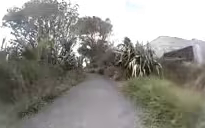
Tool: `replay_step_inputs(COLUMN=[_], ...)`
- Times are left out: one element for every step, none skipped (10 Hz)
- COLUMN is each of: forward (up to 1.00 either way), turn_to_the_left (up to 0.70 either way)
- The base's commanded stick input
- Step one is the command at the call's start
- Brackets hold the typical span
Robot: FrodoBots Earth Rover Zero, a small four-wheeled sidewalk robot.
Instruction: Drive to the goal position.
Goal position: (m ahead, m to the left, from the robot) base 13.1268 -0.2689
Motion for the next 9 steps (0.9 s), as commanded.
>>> replay_step_inputs(forward=[1.00, 1.00, 1.00, 1.00, 1.00, 1.00, 1.00, 1.00, 1.00], turn_to_the_left=[0.00, 0.00, 0.00, 0.00, 0.00, 0.00, 0.06, 0.17, 0.37])
